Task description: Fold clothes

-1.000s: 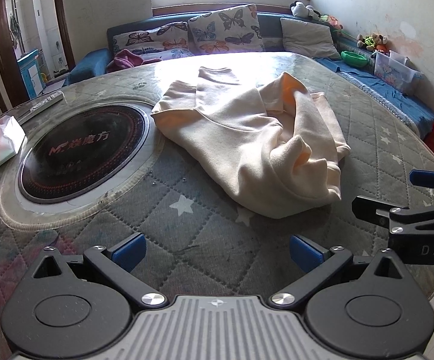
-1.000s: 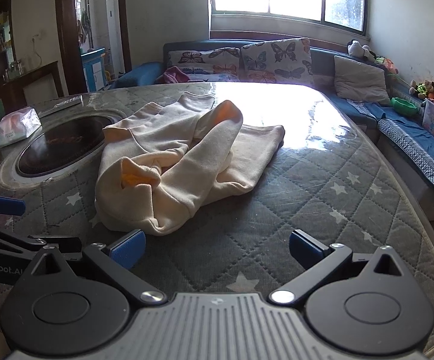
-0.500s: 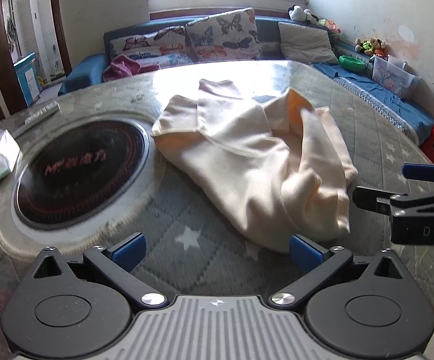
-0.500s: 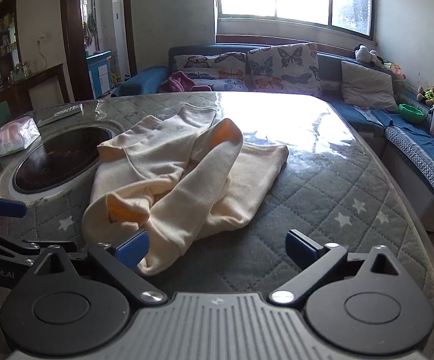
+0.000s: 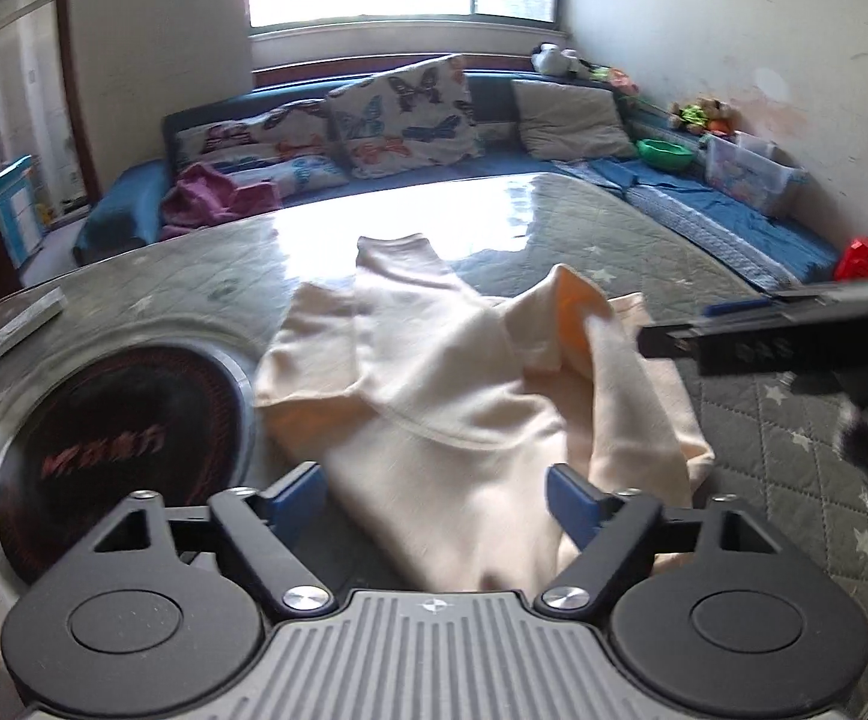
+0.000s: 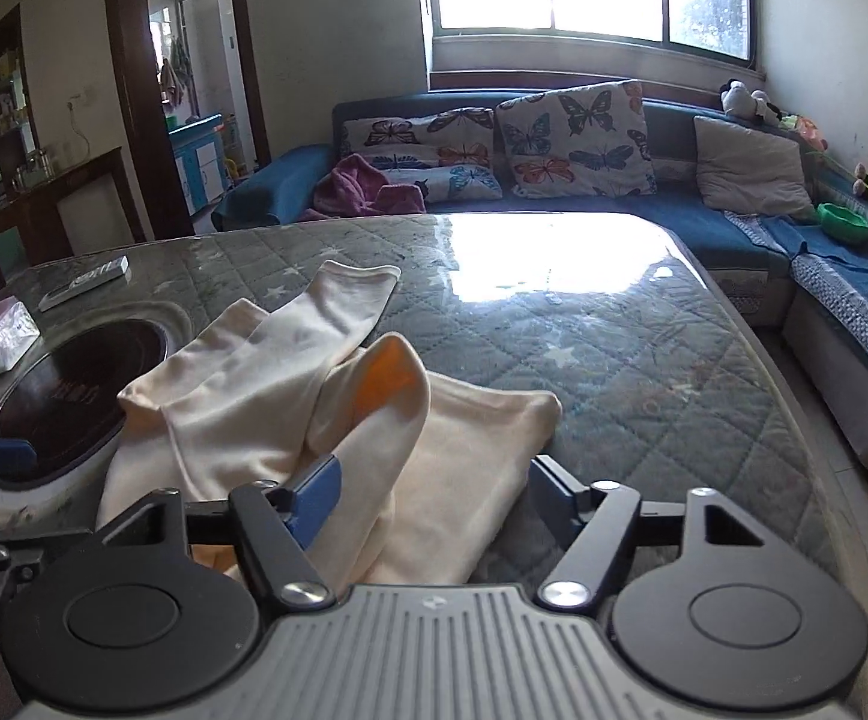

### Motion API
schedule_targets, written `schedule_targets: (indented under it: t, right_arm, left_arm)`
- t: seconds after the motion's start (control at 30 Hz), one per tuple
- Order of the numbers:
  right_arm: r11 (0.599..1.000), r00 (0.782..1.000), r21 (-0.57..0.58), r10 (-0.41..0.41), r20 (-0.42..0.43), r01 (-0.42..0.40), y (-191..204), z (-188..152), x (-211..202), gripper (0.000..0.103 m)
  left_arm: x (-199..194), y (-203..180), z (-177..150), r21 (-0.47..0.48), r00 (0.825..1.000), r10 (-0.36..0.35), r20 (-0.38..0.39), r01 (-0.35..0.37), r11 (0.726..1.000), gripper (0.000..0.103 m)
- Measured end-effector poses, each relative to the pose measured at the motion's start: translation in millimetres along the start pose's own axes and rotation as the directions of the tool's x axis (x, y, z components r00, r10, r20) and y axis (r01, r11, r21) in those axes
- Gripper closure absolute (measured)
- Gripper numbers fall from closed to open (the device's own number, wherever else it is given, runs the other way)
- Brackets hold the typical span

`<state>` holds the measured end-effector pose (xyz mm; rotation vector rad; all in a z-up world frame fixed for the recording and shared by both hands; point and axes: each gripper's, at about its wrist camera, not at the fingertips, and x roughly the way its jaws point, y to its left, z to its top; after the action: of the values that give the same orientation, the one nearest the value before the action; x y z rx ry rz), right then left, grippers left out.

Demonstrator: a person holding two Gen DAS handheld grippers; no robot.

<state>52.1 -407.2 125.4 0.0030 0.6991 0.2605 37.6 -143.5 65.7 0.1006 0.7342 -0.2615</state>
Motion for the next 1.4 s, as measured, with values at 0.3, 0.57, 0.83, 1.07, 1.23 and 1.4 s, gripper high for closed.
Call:
schedule_targets:
  t: [0.3, 0.57, 0.83, 1.07, 1.23, 1.4]
  right_arm:
    - [0.998, 0.998, -0.040, 0.041, -0.051, -0.043, 0.6, 22.9, 50.2, 0.056]
    - [0.993, 0.990, -0.041, 0.106, -0.091, -0.110, 2.5, 24.1, 71.2, 0.090]
    - [0.998, 1.000, -0.059, 0.012, 0.021, -0.010, -6.2, 16.8, 26.7, 0.097]
    - [0.994, 0.987, 0.000, -0.110, 0.115, 0.111, -27.3, -6.2, -37.3, 0.097]
    - [0.981, 0.970, 0.086, -0.188, 0.157, 0.176, -46.0, -30.9, -83.5, 0.097]
    - [0.963, 0.963, 0.171, -0.232, 0.139, 0.207, -59.7, -60.4, -111.8, 0.097]
  left_arm:
    - [39.5, -22.8, 16.3, 0.099, 0.993, -0.110, -0.043, 0.114, 0.989, 0.050]
    - [59.1, -23.7, 17.3, 0.113, 0.986, -0.145, -0.078, 0.153, 0.982, 0.071]
    - [46.9, -10.6, 13.7, 0.074, 0.987, -0.154, -0.038, 0.156, 0.985, 0.095]
    - [3.1, 20.3, 12.4, 0.002, 0.993, -0.099, 0.067, 0.099, 0.995, 0.096]
    - [-33.7, 46.4, -3.4, -0.066, 0.992, -0.070, 0.104, 0.077, 0.995, 0.096]
    - [-61.0, 63.3, -28.9, -0.124, 0.995, -0.065, 0.079, 0.074, 0.990, 0.096]
